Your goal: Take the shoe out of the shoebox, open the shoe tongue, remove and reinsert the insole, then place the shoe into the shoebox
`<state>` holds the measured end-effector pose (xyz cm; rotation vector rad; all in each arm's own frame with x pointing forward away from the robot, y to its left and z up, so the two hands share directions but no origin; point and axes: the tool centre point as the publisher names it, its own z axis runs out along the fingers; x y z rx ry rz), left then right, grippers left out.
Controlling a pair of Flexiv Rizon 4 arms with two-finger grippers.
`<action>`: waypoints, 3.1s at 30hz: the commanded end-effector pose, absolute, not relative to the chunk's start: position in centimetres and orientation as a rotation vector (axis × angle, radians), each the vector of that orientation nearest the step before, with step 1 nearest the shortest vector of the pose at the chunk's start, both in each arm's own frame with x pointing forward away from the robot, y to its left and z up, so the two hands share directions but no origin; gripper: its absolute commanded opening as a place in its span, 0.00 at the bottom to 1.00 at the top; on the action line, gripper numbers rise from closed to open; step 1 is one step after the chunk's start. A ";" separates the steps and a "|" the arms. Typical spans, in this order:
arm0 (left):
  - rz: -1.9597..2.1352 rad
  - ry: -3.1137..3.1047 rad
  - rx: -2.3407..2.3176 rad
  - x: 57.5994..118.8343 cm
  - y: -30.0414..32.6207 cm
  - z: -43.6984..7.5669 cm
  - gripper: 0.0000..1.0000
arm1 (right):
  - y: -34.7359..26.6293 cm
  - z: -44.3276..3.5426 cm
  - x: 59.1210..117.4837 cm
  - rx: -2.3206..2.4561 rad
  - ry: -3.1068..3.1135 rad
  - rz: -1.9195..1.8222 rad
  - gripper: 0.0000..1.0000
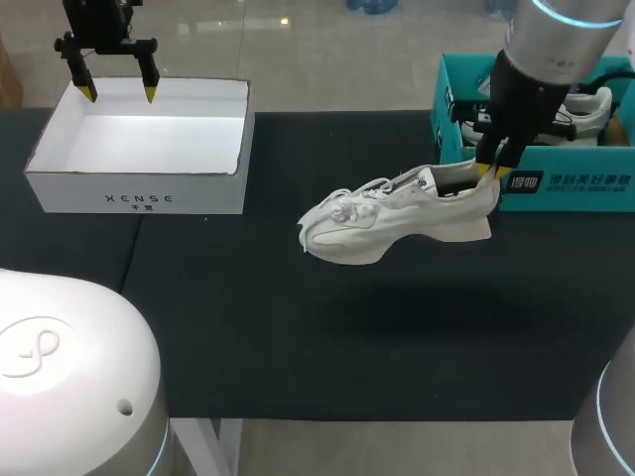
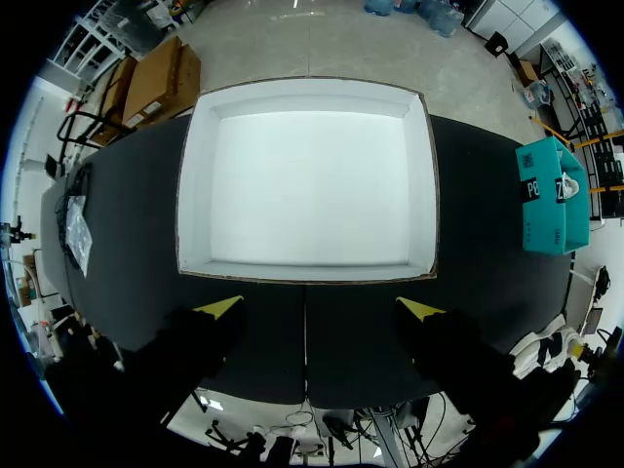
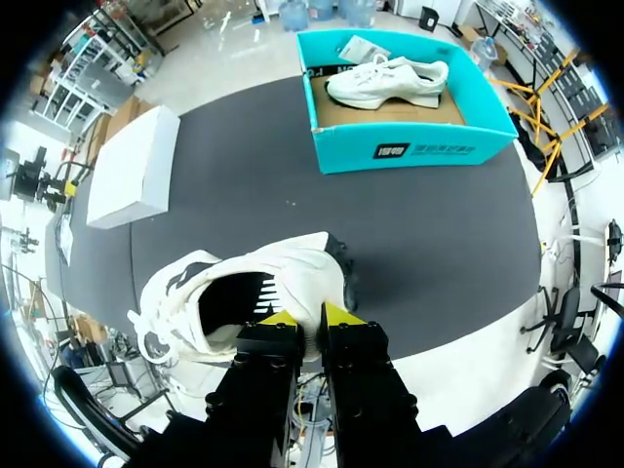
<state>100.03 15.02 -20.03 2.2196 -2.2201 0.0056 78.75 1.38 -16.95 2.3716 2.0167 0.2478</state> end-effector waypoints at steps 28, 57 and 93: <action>0.002 -2.220 2.220 100.0 15.0 -20.0 1.00 | 1.6 -19.7 75.3 2.561 1.781 0.361 0.00; 0.002 -2.220 2.220 100.0 15.0 -20.0 1.00 | 1.5 -30.3 77.2 2.657 1.864 0.390 0.00; 0.002 -2.220 2.220 100.0 15.0 -20.0 1.00 | 1.1 -31.1 78.3 2.658 1.898 0.387 1.00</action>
